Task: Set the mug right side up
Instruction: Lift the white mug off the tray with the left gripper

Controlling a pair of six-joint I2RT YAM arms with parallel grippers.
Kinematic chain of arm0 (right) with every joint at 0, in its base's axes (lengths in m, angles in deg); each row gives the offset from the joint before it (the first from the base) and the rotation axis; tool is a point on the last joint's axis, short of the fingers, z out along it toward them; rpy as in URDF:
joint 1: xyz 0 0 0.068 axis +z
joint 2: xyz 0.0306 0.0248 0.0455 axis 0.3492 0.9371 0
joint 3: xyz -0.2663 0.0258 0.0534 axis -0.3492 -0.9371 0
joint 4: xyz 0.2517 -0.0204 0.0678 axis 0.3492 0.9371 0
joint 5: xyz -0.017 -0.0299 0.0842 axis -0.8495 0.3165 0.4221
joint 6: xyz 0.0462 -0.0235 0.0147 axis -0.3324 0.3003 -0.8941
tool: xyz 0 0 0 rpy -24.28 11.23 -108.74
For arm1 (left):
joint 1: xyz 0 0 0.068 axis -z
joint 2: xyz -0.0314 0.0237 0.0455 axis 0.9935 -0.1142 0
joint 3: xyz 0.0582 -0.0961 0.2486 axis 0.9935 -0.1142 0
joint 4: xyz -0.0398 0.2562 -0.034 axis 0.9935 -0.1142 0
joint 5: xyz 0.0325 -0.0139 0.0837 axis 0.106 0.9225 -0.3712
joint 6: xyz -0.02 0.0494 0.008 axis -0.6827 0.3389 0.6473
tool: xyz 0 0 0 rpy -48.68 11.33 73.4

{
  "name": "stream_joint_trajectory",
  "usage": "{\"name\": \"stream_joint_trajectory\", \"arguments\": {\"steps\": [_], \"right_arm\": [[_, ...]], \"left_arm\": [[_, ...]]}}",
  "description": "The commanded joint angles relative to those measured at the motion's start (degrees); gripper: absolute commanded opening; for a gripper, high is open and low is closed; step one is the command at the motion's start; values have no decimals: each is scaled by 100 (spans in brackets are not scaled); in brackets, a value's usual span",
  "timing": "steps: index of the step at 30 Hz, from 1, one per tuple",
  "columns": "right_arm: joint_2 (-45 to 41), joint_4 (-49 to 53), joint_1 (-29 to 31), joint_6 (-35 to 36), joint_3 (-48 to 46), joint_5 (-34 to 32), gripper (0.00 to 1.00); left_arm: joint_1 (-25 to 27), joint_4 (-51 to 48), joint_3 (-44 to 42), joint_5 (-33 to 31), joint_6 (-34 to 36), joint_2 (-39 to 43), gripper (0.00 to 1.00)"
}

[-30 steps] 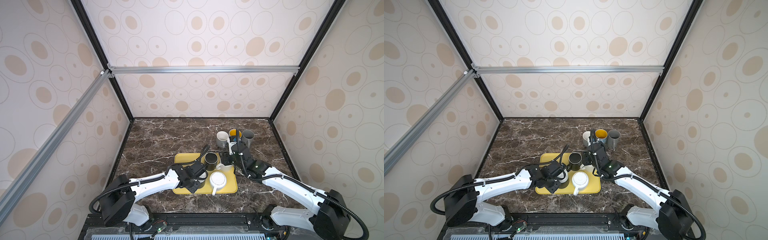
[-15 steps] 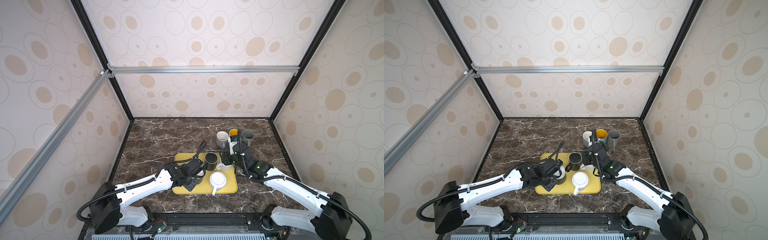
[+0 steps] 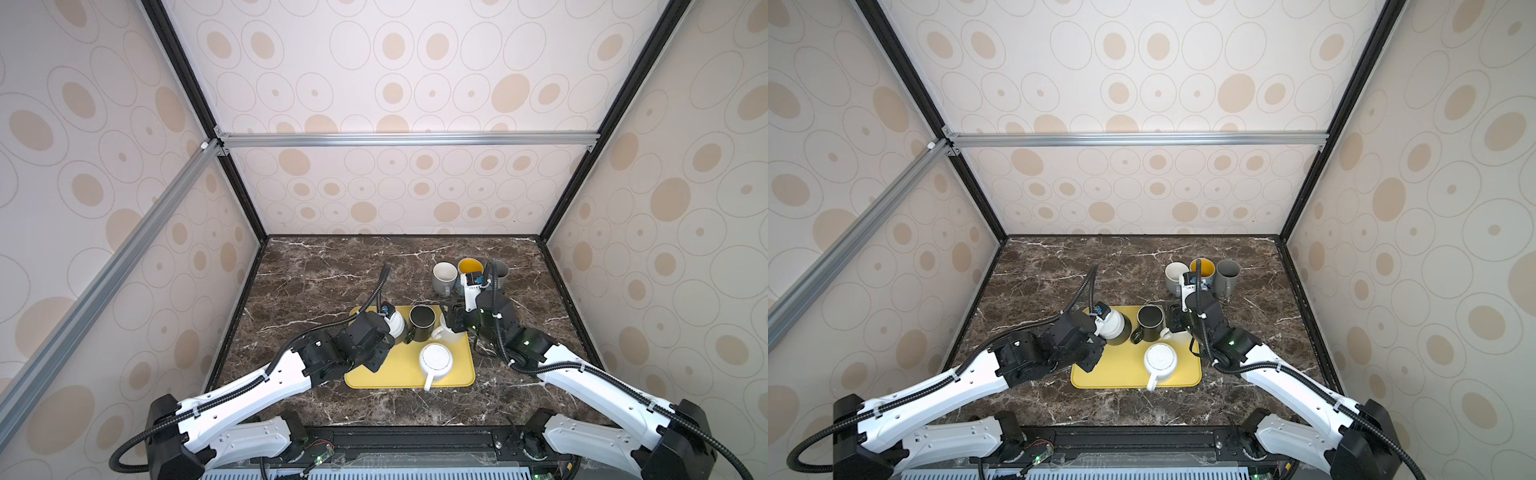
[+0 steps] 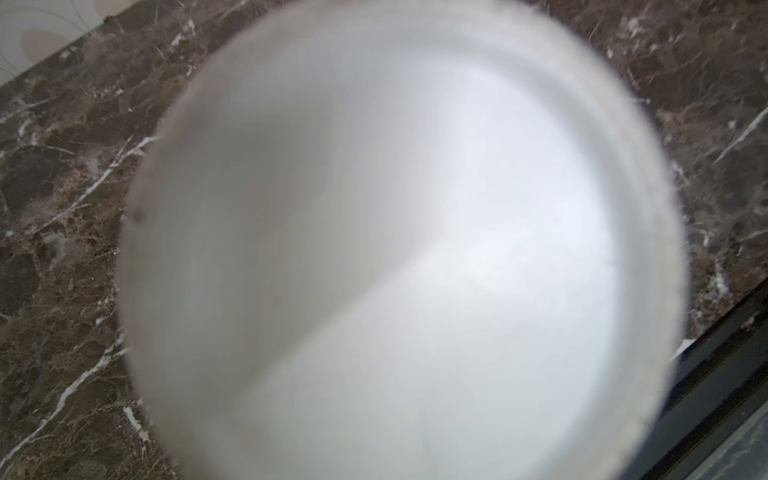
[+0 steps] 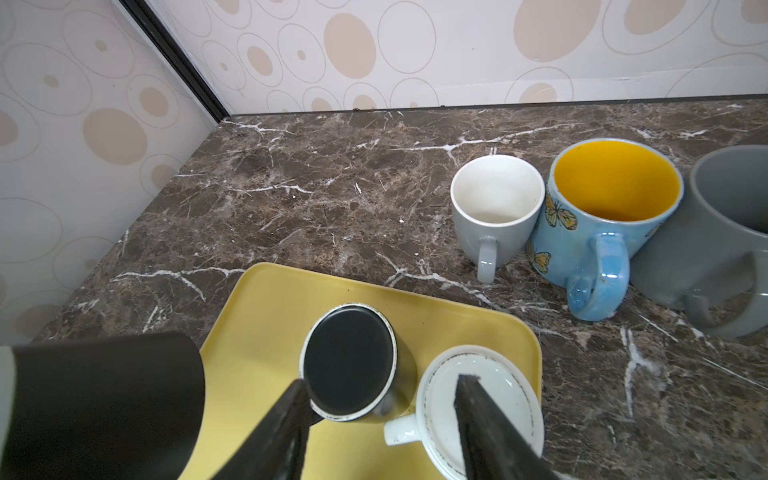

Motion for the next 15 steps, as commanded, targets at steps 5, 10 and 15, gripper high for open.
{"name": "stream_joint_trajectory", "arguments": {"steps": [5, 10, 15], "right_arm": [[-477, -795, -28, 22, -352, 250, 59], [-804, -1239, -57, -150, -526, 844, 57], [-991, -2263, -91, -482, -842, 1811, 56]], "left_arm": [[-63, 2330, 34, -184, 86, 1009, 0], [-89, 3659, -343, 404, -5, 1423, 0], [-116, 4552, -556, 1036, -116, 1446, 0]]}}
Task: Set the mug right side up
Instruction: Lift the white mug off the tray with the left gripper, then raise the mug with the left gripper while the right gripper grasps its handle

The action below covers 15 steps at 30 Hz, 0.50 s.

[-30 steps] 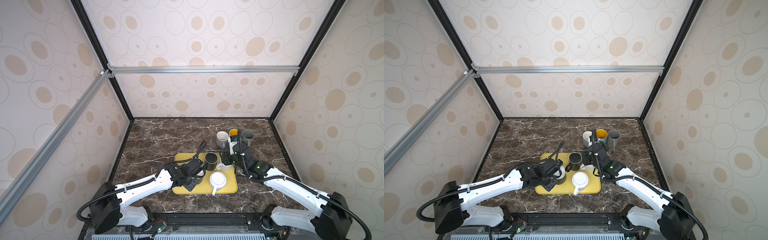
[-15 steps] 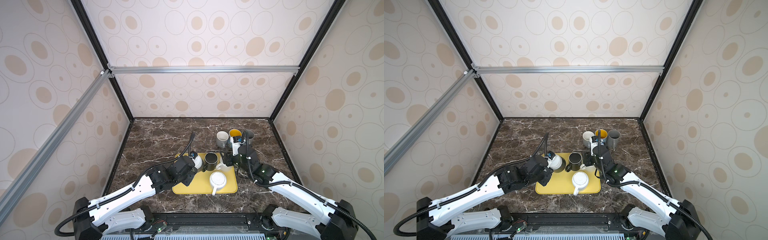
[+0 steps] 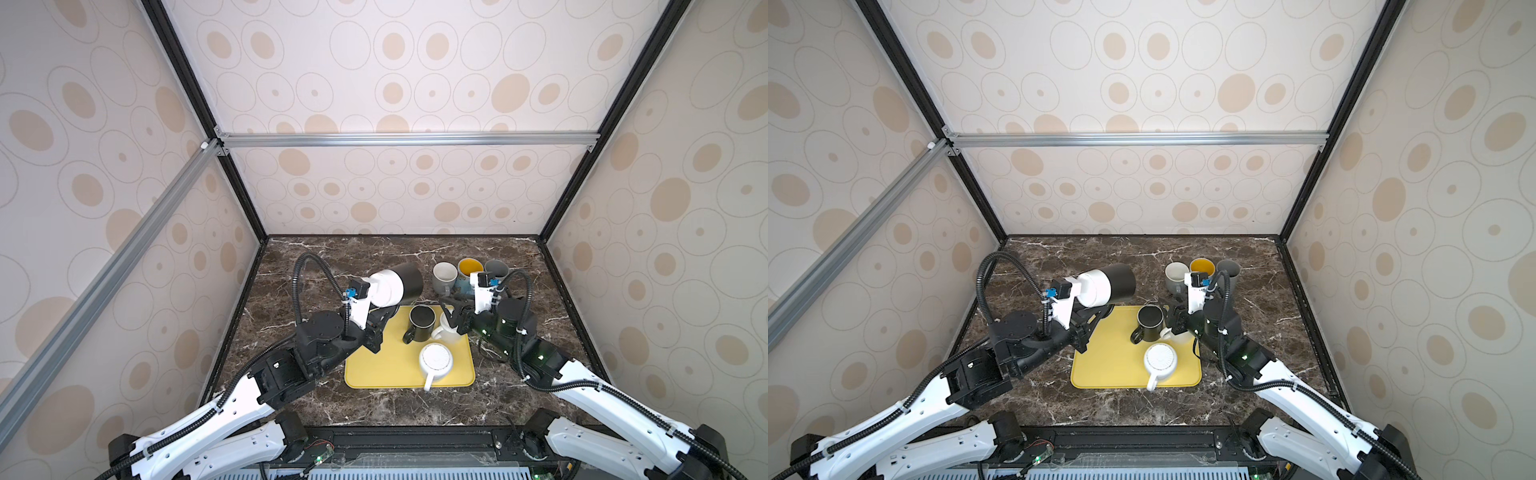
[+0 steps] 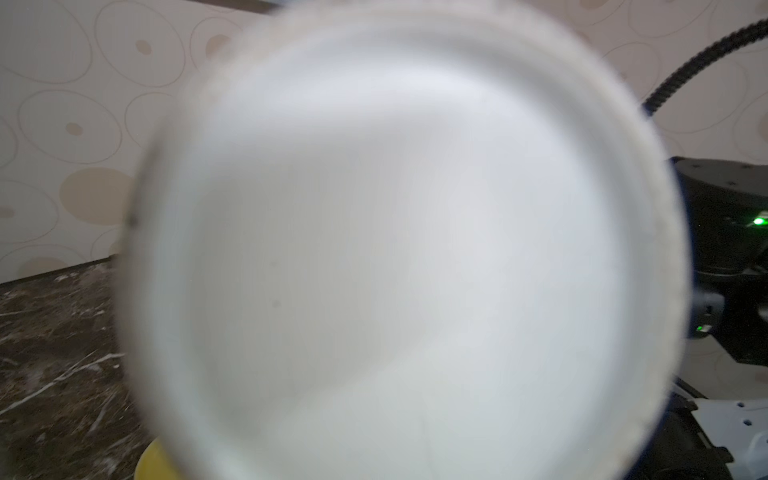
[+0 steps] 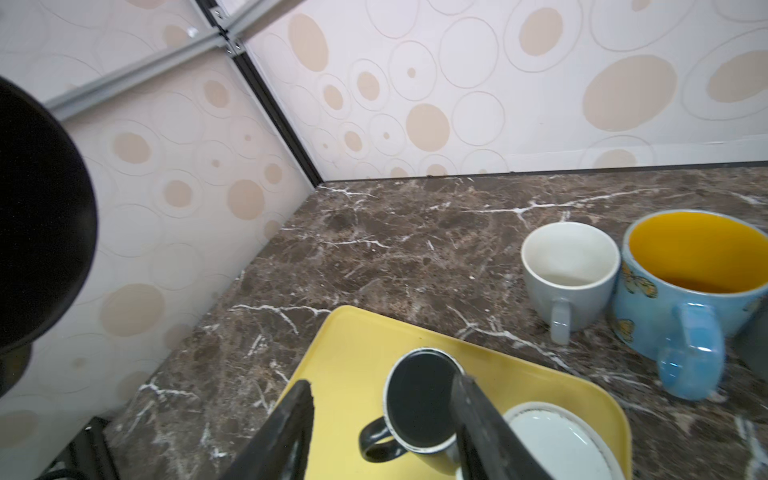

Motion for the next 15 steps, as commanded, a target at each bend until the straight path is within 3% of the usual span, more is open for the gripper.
{"name": "stream_joint_trajectory", "arguments": {"steps": [1, 7, 15], "right_arm": [[-155, -1090, -47, -286, -307, 863, 56], [-231, -1749, -82, -420, -338, 1831, 60], [-463, -2612, -121, -836, -558, 2576, 58]], "left_arm": [[-73, 1496, -51, 647, -92, 72, 0], [-216, 2310, -265, 1164, -426, 22, 0], [-554, 3519, -709, 1865, -1196, 52, 0]]}}
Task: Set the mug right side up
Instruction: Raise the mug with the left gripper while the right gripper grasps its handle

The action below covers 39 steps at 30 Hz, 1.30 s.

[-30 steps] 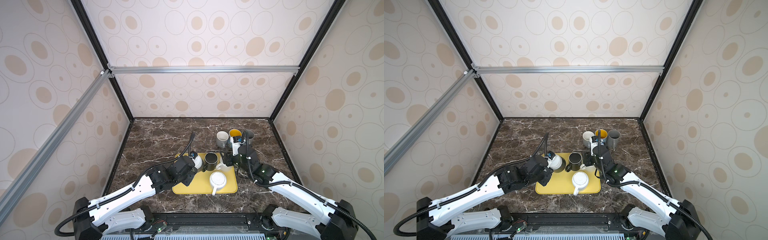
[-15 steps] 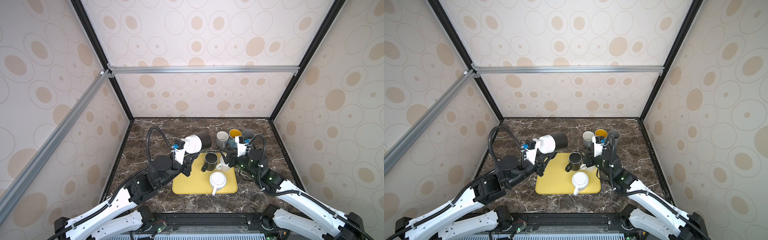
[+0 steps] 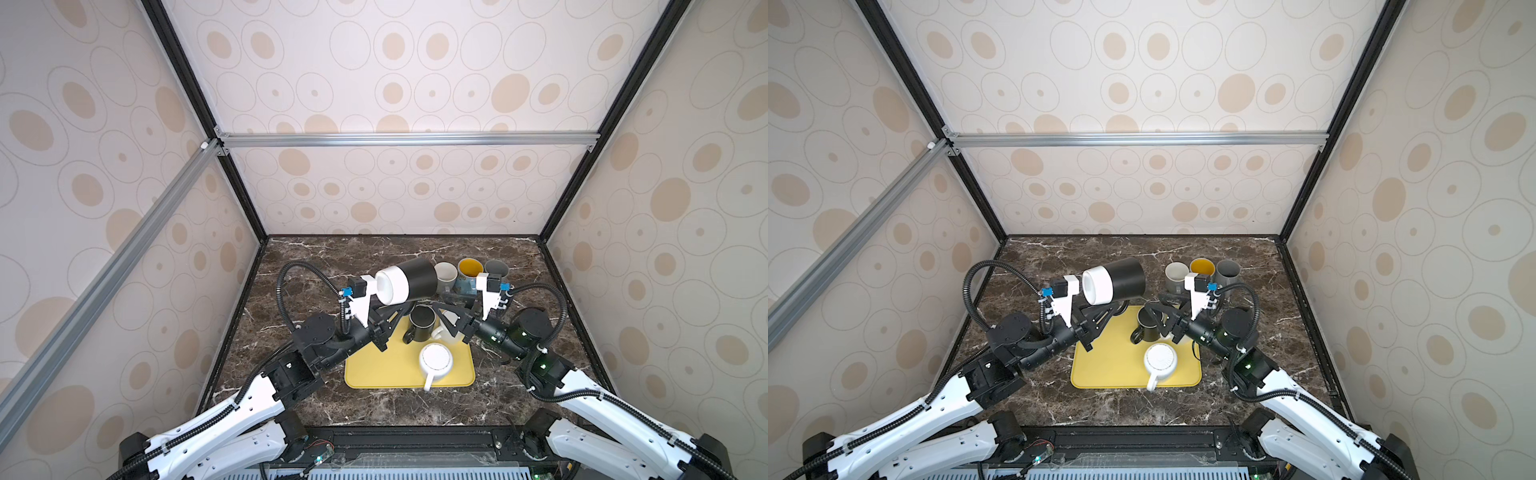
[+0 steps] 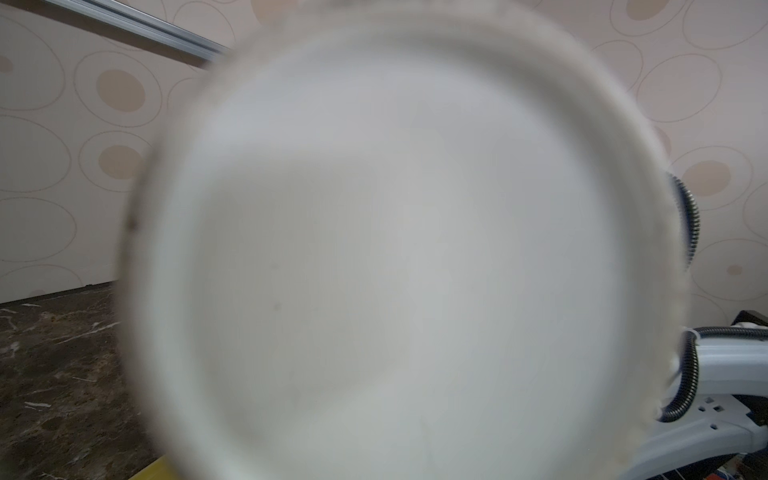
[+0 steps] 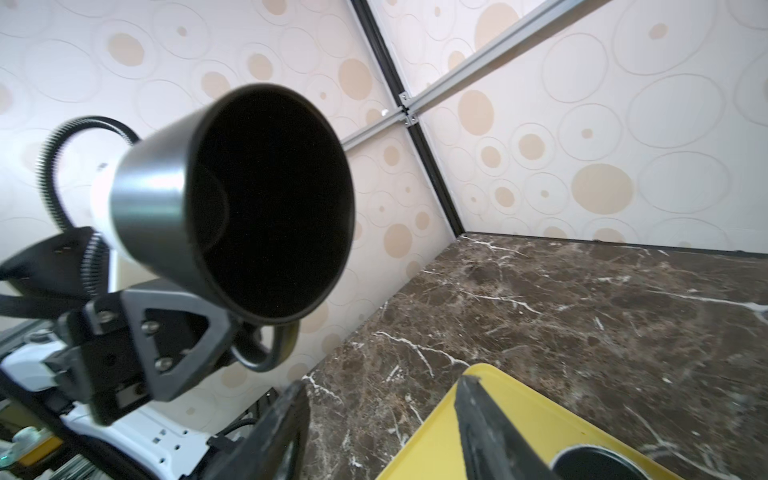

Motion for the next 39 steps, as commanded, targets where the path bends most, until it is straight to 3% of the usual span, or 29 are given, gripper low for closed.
{"name": "stream_joint_trajectory", "arguments": {"steps": [1, 14, 23, 39], "right_arm": [[-130, -701, -56, -305, -86, 602, 58], [201, -1757, -131, -1125, 7, 1316, 55], [757, -2164, -136, -1540, 202, 1490, 44], [1376, -2929, -128, -2019, 433, 1651, 36]], "left_arm": [[-170, 1510, 40, 548, -518, 127, 0], [-665, 3143, -408, 1470, -1684, -246, 0], [-715, 3589, -549, 1626, -1972, -489, 0], [-738, 4171, -566, 1855, -2231, -906, 0]]}}
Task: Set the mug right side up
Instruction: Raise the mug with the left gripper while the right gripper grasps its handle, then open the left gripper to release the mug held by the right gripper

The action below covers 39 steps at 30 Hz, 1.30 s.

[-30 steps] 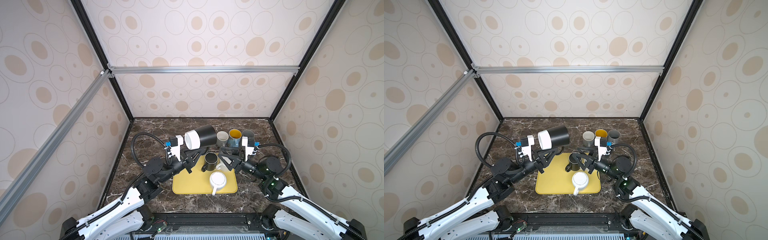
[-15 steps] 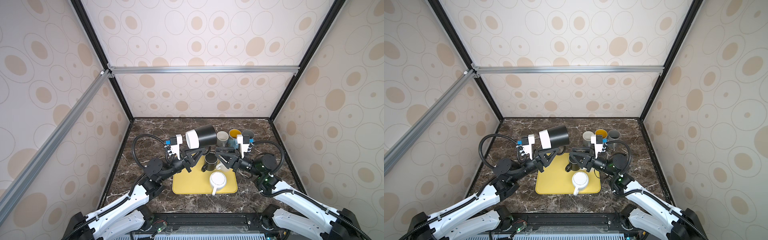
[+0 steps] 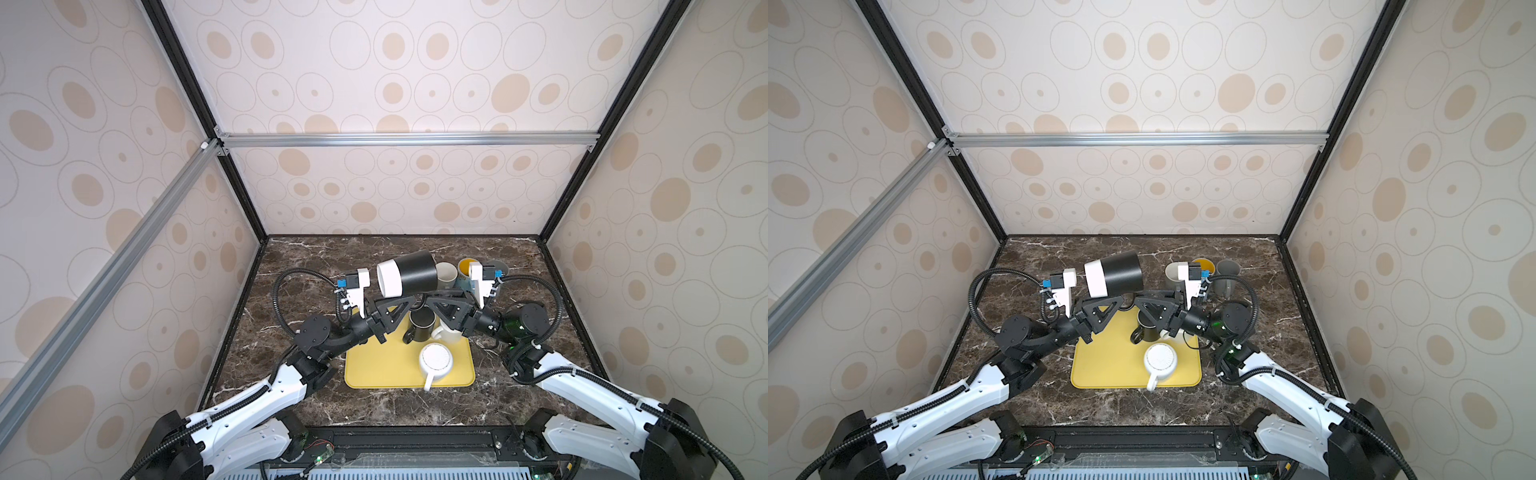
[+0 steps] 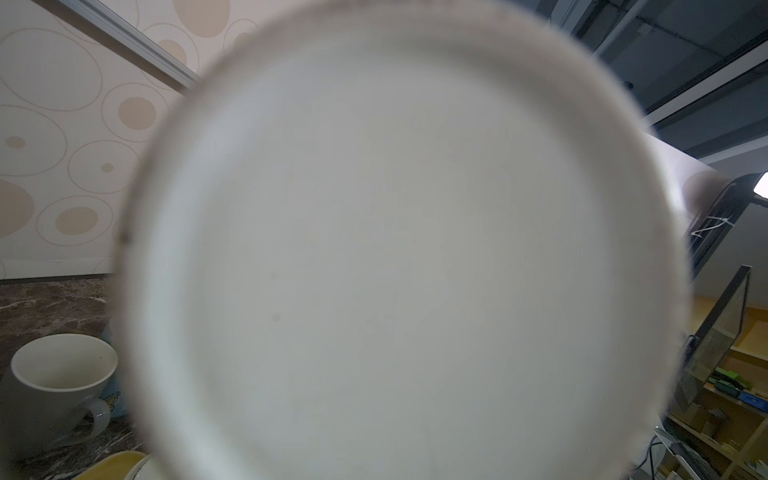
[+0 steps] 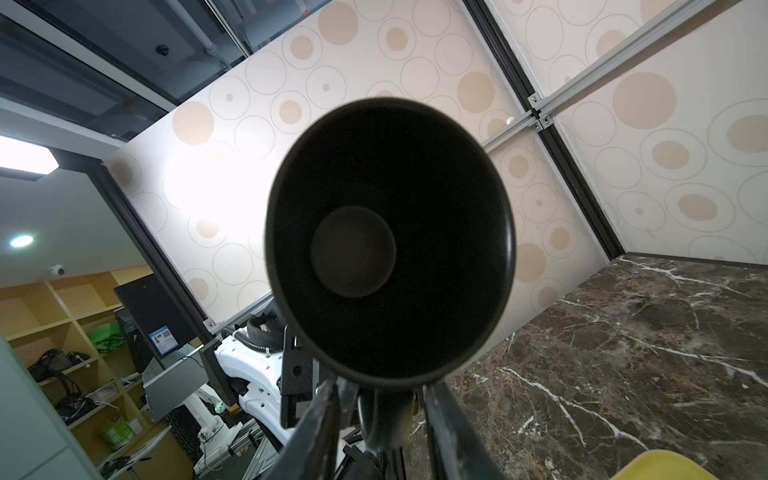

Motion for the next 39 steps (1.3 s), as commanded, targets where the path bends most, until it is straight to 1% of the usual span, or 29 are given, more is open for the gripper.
{"name": "stream_joint_trajectory", "arguments": {"steps": [1, 6, 8, 17, 24, 39], "right_arm": [[127, -435, -14, -220, 184, 119, 35], [288, -667, -11, -378, 203, 105, 33], [317, -688, -12, -402, 221, 103, 32], [515, -788, -15, -565, 326, 102, 28], [672, -1090, -6, -802, 336, 137, 27], [753, -1057, 27, -929, 400, 212, 27]], "left_arm": [[-42, 941, 186, 154, -131, 29, 0], [-37, 1099, 172, 159, -219, -85, 0], [-41, 1122, 164, 325, -235, -108, 0], [-40, 1250, 98, 405, -305, -176, 0], [-35, 1325, 89, 475, -389, -249, 0], [-36, 1391, 18, 498, -437, -308, 0]]}}
